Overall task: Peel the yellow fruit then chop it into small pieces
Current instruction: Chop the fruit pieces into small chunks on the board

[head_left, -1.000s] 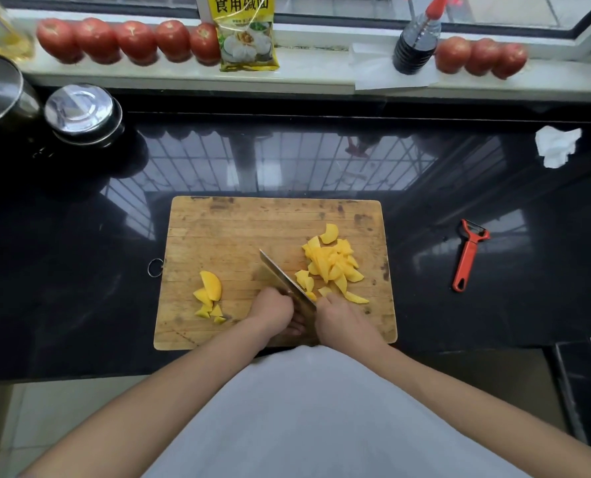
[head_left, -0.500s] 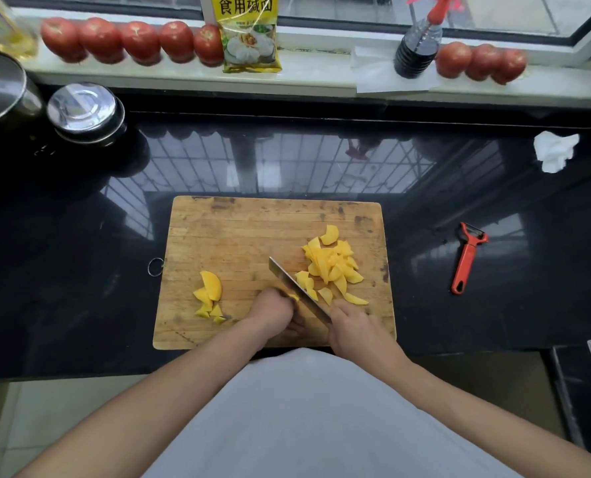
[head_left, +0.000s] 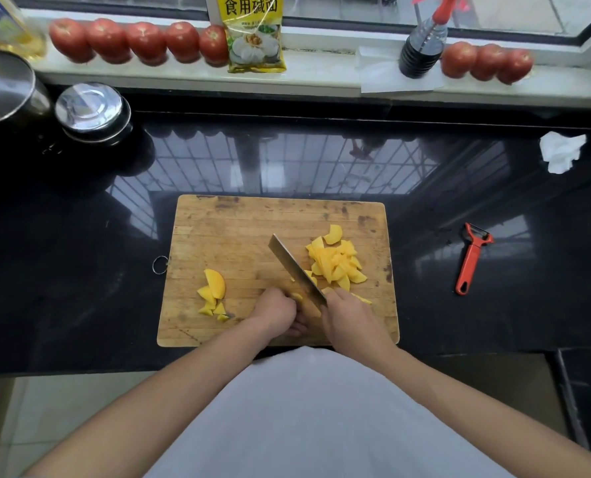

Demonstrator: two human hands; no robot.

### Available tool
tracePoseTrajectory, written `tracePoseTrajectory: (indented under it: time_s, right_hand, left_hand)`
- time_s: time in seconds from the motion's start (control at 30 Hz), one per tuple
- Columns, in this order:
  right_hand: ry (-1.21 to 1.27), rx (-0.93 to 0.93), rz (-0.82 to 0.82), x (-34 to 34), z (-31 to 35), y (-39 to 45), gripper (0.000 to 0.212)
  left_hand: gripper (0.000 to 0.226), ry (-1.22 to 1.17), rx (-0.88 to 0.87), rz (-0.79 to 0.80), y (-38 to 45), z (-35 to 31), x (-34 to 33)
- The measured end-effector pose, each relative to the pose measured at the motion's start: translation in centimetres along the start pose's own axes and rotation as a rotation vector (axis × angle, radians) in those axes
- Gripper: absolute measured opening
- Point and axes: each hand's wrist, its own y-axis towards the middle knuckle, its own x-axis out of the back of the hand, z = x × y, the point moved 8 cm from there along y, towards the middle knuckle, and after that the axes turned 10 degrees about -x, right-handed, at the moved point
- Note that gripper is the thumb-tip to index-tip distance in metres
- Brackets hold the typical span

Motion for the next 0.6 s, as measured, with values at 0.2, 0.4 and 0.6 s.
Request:
tracePoseTrajectory:
  time_s: [0.2,0.4,0.6]
  right_hand:
    - [-0.080,0.009,0.044,-0.9,-0.9,-1.3,0.017]
    - [-0.066,0.015,0.052,-1.1,0.7,0.2,0.018]
    - [0.044,-0.004,-0.008,-0.1,0.9,0.6,0.020]
  left_hand:
    - [0.033,0.003,0.013,0.002,0.4,0.3,-0.1]
    - [0.032,0.023,0.009,0.007,0.7,0.2,-0.1]
    - [0.033,0.030,-0.010,0.016,0.2,0.0,-0.1]
